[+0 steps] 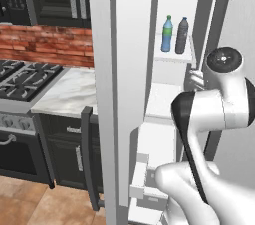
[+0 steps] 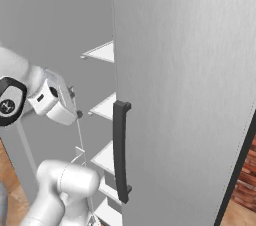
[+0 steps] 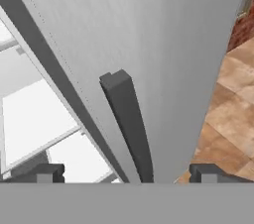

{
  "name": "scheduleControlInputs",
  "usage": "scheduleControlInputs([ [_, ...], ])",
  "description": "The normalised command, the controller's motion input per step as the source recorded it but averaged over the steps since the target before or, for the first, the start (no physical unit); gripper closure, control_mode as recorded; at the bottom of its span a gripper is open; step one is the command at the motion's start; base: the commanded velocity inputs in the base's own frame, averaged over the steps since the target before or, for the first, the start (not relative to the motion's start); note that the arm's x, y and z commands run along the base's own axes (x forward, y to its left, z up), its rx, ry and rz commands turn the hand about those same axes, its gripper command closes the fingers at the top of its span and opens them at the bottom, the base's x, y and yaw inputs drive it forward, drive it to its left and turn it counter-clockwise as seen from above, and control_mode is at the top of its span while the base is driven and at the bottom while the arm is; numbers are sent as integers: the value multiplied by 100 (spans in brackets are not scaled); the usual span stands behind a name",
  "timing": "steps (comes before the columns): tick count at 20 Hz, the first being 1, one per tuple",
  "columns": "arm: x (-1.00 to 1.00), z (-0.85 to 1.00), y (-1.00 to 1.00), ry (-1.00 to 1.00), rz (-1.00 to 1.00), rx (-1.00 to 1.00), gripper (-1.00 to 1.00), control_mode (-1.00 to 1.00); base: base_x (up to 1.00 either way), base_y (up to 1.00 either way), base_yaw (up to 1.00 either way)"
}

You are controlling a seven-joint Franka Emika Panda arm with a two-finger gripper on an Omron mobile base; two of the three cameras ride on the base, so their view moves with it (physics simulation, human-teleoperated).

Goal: Take the bottled waters from the counter and place them in the freezer to freeze. Close the freezer door after placing the bottles.

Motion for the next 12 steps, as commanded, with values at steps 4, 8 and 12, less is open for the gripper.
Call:
scheduleControlInputs([
  [4, 1, 0, -19, 5, 28, 35, -100, -100, 0, 0, 0],
  [8, 5, 0, -5, 5, 14, 16, -100, -100, 0, 0, 0],
  [12, -3, -5, 13, 2, 4, 0, -100, -100, 0, 0, 0],
])
